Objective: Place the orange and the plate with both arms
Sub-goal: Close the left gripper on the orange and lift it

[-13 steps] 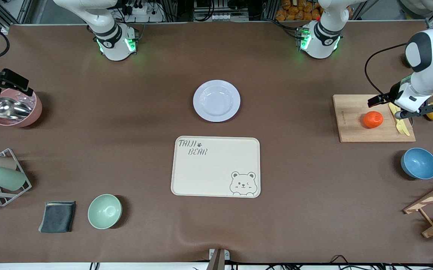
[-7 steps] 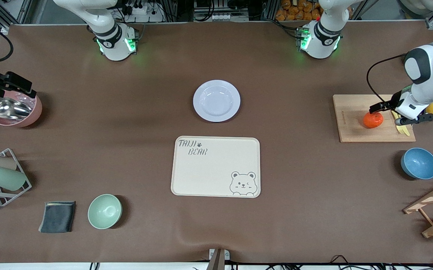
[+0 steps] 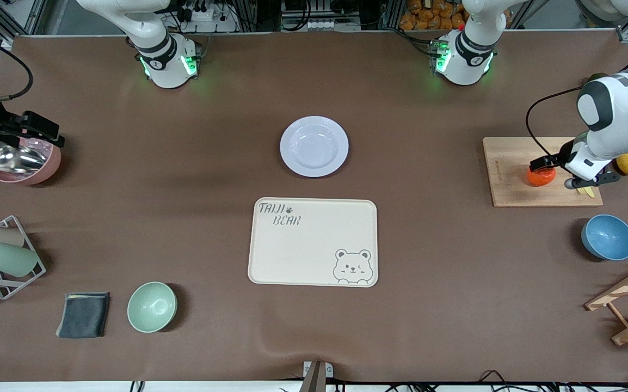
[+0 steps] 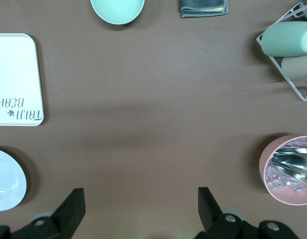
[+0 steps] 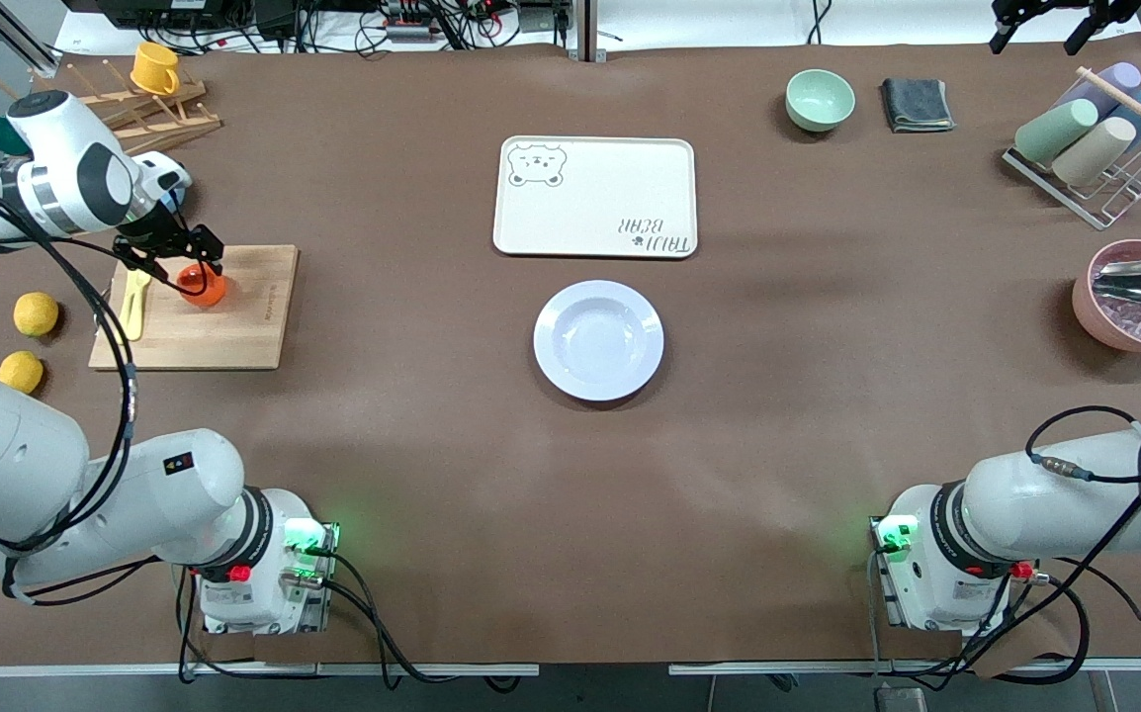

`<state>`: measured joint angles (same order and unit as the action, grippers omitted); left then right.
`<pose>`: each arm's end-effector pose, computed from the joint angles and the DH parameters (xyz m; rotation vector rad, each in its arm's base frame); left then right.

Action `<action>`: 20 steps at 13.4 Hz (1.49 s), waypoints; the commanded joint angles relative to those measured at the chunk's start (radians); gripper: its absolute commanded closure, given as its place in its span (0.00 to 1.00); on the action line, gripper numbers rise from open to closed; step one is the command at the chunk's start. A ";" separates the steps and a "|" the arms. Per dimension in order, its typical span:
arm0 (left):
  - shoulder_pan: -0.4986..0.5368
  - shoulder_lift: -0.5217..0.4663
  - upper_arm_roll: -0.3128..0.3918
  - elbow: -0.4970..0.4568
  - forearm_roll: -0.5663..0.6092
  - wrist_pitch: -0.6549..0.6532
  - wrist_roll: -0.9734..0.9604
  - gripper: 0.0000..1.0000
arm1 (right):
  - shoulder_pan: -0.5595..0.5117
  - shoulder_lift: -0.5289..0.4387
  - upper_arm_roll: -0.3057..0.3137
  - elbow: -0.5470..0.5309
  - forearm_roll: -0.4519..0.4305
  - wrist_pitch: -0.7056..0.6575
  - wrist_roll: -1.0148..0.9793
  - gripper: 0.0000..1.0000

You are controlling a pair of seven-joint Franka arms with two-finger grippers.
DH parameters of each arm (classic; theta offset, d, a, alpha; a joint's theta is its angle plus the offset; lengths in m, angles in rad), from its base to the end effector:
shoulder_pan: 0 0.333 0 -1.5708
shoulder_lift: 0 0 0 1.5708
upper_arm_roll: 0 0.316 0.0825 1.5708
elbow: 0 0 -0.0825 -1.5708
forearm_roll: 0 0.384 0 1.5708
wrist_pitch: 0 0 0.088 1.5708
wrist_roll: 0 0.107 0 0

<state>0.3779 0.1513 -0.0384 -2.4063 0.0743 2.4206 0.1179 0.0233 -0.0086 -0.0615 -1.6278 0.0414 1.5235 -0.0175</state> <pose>0.4548 0.1606 0.2401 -3.1160 -0.2537 0.2224 0.5445 -0.0163 0.5987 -3.0934 0.0320 0.1463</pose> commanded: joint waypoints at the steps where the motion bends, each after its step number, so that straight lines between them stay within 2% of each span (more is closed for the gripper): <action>1: 0.016 0.039 -0.005 0.007 0.022 0.052 0.011 0.00 | 0.013 0.022 -0.003 0.019 0.029 0.000 -0.010 0.00; 4: 0.032 0.076 -0.005 0.007 0.022 0.097 0.011 0.00 | 0.023 0.022 -0.004 0.016 0.029 -0.003 -0.010 0.00; 10: 0.032 0.112 -0.005 0.015 0.022 0.098 0.011 0.01 | 0.032 0.025 -0.004 0.016 0.031 -0.002 -0.010 0.00; 12: 0.032 0.128 -0.005 0.021 0.022 0.098 0.011 0.09 | 0.030 0.036 -0.004 0.016 0.031 -0.003 -0.010 0.00; 14: 0.032 0.142 -0.006 0.033 0.022 0.098 0.011 0.27 | 0.030 0.045 -0.003 0.014 0.031 -0.005 -0.012 0.00; 17: 0.024 0.139 -0.009 0.045 0.022 0.097 0.005 0.71 | 0.038 0.053 -0.003 0.014 0.043 -0.008 -0.012 0.00; 18: 0.019 0.134 -0.011 0.056 0.022 0.094 -0.001 0.81 | 0.040 0.053 -0.003 0.014 0.044 -0.011 -0.012 0.00; 20: 0.004 0.119 -0.029 0.088 0.022 0.083 0.000 0.87 | 0.038 0.058 -0.003 0.003 0.064 -0.019 -0.010 0.00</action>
<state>0.3917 0.2775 -0.0488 -2.3546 0.0744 2.5110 0.1184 0.0540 0.0429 -0.0581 -1.6279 0.0772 1.5202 -0.0202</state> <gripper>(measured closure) 0.260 0.000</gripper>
